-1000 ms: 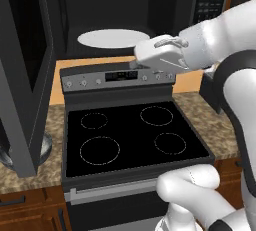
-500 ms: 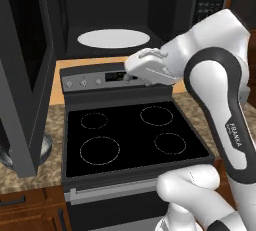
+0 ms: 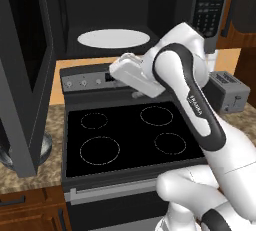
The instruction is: Open the microwave, place the bowl with waffle inside the microwave, then close the microwave door and turn it on.
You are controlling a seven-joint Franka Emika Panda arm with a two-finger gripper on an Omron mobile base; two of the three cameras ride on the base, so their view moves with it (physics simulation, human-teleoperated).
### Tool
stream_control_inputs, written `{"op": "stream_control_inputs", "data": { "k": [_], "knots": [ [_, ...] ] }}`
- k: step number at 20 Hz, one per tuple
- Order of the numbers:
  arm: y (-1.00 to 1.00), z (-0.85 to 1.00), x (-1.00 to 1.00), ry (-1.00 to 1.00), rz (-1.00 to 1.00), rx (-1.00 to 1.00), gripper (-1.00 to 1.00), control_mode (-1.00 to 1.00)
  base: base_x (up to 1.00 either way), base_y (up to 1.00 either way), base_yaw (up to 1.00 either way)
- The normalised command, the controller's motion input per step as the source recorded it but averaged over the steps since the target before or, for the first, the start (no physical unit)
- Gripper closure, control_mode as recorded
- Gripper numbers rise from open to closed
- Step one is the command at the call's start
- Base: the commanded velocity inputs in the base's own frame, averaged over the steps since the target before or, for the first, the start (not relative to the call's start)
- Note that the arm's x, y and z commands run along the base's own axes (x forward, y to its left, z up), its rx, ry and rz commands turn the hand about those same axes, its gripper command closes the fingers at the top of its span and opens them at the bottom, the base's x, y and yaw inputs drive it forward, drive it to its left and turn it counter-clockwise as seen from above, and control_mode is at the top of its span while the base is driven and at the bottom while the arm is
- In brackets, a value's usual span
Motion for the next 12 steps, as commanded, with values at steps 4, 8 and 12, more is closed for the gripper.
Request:
{"op": "stream_control_inputs", "data": {
  "k": [4,8,12],
  "knots": [
    [0.26,-0.04,0.19,0.35,-0.17,-0.08,-1.0,-1.0,0.0,0.0,0.0],
    [0.02,-0.7,0.0,0.16,-0.17,-0.02,-1.0,-1.0,0.0,0.0,0.0],
    [0.0,-0.98,0.0,0.01,-0.13,0.0,-1.0,-1.0,0.0,0.0,0.0]
  ]
}}
